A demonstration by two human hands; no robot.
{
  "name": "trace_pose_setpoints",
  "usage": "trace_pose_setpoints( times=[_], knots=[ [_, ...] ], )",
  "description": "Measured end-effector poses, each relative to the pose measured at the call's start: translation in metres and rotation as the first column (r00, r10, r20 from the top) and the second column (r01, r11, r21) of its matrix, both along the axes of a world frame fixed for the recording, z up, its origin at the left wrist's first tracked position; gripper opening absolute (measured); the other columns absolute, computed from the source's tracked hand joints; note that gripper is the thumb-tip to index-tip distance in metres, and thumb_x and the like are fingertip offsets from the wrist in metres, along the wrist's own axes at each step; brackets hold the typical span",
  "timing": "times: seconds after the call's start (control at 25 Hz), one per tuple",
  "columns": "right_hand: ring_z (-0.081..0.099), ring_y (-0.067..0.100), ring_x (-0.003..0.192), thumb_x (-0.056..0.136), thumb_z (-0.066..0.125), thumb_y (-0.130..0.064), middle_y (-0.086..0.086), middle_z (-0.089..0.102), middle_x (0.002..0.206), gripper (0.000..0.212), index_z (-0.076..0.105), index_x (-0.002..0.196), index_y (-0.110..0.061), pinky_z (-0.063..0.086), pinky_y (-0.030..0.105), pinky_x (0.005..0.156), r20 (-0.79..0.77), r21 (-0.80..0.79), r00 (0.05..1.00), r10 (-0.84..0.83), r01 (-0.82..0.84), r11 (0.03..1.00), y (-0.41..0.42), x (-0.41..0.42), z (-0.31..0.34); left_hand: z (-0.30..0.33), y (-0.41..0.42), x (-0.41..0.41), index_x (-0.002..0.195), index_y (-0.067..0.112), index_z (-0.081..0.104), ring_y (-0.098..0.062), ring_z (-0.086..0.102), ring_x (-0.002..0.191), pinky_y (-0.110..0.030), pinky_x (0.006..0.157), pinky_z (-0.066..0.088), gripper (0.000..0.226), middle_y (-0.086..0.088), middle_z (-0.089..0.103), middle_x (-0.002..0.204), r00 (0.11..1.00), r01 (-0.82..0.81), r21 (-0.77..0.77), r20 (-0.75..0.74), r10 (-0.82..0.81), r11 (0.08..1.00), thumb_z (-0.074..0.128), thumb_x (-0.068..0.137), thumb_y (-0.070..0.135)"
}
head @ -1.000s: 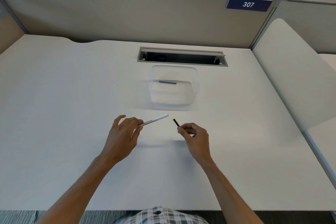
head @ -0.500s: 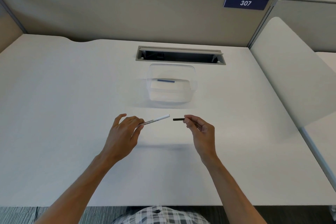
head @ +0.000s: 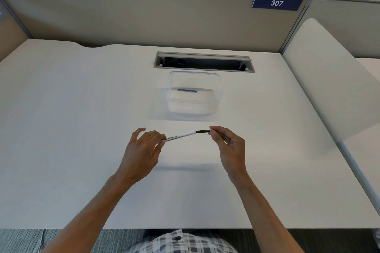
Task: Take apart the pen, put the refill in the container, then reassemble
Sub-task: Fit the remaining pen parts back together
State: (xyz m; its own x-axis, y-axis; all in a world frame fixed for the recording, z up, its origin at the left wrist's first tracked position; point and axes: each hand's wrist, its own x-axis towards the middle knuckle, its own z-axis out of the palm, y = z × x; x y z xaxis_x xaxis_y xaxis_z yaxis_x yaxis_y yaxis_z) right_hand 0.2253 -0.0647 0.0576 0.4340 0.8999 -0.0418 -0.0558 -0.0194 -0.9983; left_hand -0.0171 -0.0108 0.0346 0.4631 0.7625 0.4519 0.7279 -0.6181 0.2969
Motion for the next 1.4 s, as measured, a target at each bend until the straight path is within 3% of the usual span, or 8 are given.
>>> trace_pose_setpoints(
  times=[0.16, 0.44, 1.16, 1.28, 1.4],
  knots=[
    [0.069, 0.009, 0.089, 0.089, 0.072, -0.01, -0.005, 0.078, 0.093, 0.015, 0.078, 0.092, -0.024, 0.051, 0.021, 0.08, 0.001, 0.004, 1.0, 0.004, -0.004, 1.0, -0.0022, 0.0001, -0.0003, 0.0015, -0.0008, 0.0004, 0.1, 0.013, 0.066, -0.014, 0.065, 0.089, -0.035, 0.107, 0.032, 0.028, 0.006, 0.07, 0.092, 1.0, -0.003, 0.008, -0.005, 0.003, 1.0, 0.041, 0.096, 0.027],
    [0.064, 0.001, 0.08, 0.089, 0.073, -0.013, -0.013, 0.077, 0.088, 0.016, 0.078, 0.09, -0.027, 0.042, 0.014, 0.063, 0.067, 0.013, 0.998, 0.0, -0.001, 1.0, -0.0043, 0.0029, 0.003, 0.0042, -0.0041, 0.0008, 0.099, 0.016, 0.066, -0.014, 0.065, 0.091, -0.035, 0.107, 0.03, 0.028, 0.006, 0.07, 0.094, 1.0, 0.005, 0.021, -0.027, -0.005, 1.0, 0.04, 0.096, 0.027],
    [0.062, 0.0, 0.074, 0.089, 0.072, -0.013, -0.01, 0.077, 0.089, 0.012, 0.079, 0.092, -0.023, 0.037, 0.013, 0.056, 0.137, 0.005, 0.991, 0.0, 0.0, 1.0, -0.0052, 0.0072, 0.0046, 0.009, -0.0055, 0.0042, 0.099, 0.016, 0.065, -0.014, 0.065, 0.09, -0.033, 0.108, 0.03, 0.027, 0.007, 0.07, 0.094, 1.0, 0.017, -0.004, 0.002, -0.017, 1.0, 0.041, 0.097, 0.027],
    [0.059, 0.0, 0.067, 0.09, 0.072, -0.012, -0.009, 0.077, 0.089, 0.011, 0.079, 0.093, -0.02, 0.035, 0.013, 0.053, 0.169, 0.005, 0.986, 0.006, -0.007, 1.0, -0.0058, 0.0078, 0.0053, 0.0092, -0.0043, 0.0033, 0.099, 0.016, 0.065, -0.014, 0.065, 0.09, -0.034, 0.108, 0.03, 0.027, 0.006, 0.07, 0.094, 1.0, 0.018, 0.004, -0.005, -0.018, 1.0, 0.041, 0.097, 0.027],
    [0.062, -0.002, 0.073, 0.089, 0.073, -0.012, -0.01, 0.077, 0.091, 0.011, 0.079, 0.093, -0.019, 0.036, 0.014, 0.053, 0.245, 0.006, 0.969, 0.023, -0.025, 1.0, -0.0058, 0.008, 0.0066, 0.0084, -0.0033, 0.0027, 0.1, 0.016, 0.066, -0.014, 0.065, 0.091, -0.035, 0.108, 0.03, 0.027, 0.006, 0.071, 0.094, 0.999, 0.025, 0.024, -0.026, -0.024, 0.999, 0.041, 0.096, 0.026]
  ],
)
